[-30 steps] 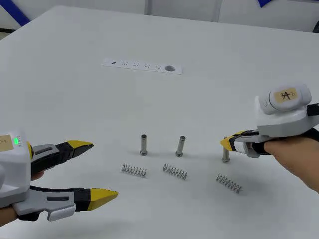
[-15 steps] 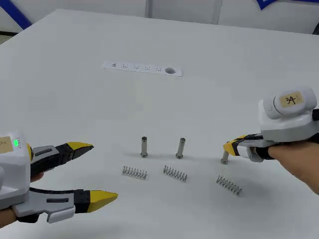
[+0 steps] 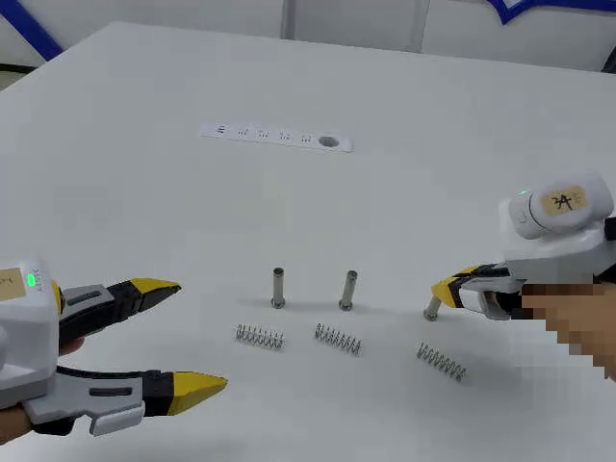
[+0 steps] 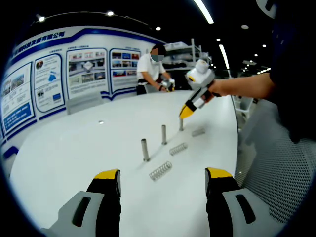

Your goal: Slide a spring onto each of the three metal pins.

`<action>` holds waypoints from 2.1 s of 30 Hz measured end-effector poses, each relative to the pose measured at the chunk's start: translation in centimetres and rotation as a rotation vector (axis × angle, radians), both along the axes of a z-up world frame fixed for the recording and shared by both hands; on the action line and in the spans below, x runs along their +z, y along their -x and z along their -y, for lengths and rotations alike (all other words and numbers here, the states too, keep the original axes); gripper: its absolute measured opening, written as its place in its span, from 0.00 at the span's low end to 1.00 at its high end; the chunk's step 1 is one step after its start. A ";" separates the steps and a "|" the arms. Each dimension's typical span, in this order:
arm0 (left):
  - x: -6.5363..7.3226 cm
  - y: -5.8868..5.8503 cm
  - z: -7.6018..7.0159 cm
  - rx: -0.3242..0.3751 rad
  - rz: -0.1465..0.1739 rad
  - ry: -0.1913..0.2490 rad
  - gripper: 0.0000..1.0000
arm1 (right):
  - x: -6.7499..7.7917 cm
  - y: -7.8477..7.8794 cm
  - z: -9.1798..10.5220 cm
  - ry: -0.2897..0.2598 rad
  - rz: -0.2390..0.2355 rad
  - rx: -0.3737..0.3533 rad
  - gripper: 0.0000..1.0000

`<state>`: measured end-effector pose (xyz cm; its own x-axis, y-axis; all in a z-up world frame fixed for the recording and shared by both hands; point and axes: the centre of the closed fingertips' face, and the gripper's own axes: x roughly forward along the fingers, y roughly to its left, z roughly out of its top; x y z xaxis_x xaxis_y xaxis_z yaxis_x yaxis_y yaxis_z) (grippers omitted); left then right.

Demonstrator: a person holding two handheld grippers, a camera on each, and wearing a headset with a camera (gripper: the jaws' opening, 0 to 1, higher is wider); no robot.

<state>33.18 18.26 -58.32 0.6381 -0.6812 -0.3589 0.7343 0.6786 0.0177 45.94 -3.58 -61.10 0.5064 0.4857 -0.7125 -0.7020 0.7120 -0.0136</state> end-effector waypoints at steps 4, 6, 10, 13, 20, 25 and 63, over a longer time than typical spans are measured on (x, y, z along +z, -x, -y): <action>-0.1 0.0 0.0 -0.001 0.000 0.000 0.71 | 0.0 0.1 -0.1 0.001 0.002 0.006 0.10; -0.1 0.0 0.0 -0.001 0.000 0.000 0.71 | 0.1 0.2 -0.1 -0.003 0.000 0.008 0.11; -0.1 -0.1 0.0 -0.001 0.000 0.000 0.71 | 0.2 0.4 -0.1 -0.005 0.003 0.012 0.13; -0.1 -0.1 0.0 -0.002 0.001 0.000 0.71 | 0.5 0.5 0.0 -0.013 0.006 0.012 0.13; 0.0 -0.2 0.0 -0.002 0.001 0.004 0.71 | 1.0 1.1 0.3 -0.021 0.014 0.016 0.14; -0.1 -0.1 0.0 -0.001 -0.001 0.002 0.71 | 1.2 1.8 0.7 -0.023 0.014 0.017 0.14; -0.5 0.0 -0.2 0.011 -0.014 0.004 0.71 | -4.6 5.7 -1.6 0.154 -0.166 0.284 0.15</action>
